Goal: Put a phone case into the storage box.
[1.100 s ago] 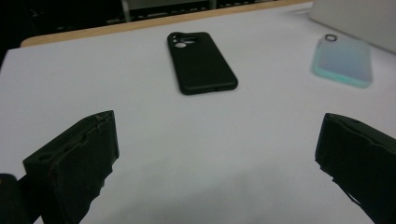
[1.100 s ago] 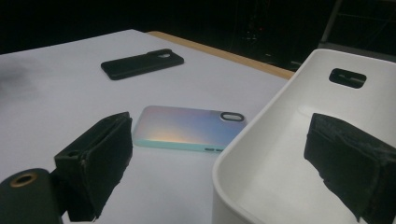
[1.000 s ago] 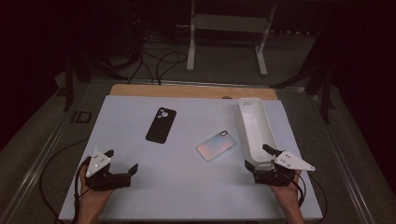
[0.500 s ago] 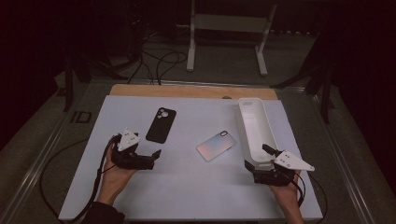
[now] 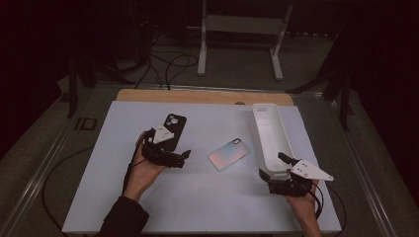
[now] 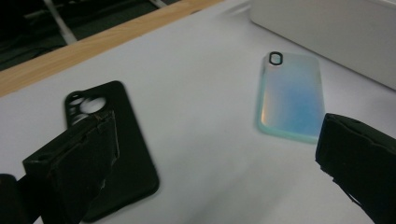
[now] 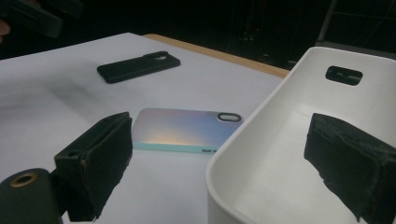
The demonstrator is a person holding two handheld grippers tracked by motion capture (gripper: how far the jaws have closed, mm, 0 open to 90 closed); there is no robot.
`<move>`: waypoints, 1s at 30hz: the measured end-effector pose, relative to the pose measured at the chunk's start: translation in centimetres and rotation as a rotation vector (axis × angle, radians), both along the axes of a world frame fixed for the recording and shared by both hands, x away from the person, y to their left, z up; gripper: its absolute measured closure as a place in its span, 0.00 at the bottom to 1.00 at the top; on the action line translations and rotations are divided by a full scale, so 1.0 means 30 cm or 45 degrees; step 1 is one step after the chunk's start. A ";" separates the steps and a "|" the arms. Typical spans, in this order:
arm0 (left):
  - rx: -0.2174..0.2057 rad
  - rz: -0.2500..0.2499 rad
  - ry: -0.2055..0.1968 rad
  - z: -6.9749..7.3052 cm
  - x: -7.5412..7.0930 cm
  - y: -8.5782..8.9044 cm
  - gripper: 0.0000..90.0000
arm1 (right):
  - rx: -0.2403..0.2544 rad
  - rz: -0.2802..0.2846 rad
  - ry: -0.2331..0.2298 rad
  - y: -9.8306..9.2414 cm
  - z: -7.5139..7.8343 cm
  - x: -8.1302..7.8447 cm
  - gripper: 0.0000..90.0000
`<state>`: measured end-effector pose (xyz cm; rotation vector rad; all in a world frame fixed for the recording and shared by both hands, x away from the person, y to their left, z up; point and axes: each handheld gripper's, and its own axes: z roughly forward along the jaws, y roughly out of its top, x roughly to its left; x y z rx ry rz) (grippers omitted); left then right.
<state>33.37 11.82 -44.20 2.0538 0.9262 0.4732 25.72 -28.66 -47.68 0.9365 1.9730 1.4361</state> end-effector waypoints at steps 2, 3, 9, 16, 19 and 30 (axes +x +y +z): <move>-0.003 -0.010 0.009 -0.005 0.010 -0.013 0.00 | 0.000 -0.002 0.001 -0.001 0.000 0.000 0.09; -0.010 -0.021 0.025 -0.012 0.026 -0.033 0.00 | -0.002 -0.003 0.001 -0.001 0.000 0.000 0.09; 0.017 -0.057 0.070 -0.033 0.064 -0.089 0.00 | -0.003 0.001 0.001 0.000 -0.001 0.001 0.09; 0.036 -0.100 0.109 -0.062 0.101 -0.163 0.00 | -0.001 0.000 0.002 -0.002 -0.001 0.001 0.09; 0.031 -0.119 0.119 -0.070 0.111 -0.187 0.00 | 0.001 -0.001 0.003 -0.003 0.000 0.001 0.09; 0.024 -0.168 0.157 -0.122 0.136 -0.260 0.00 | -0.002 -0.002 0.001 -0.005 -0.001 0.002 0.09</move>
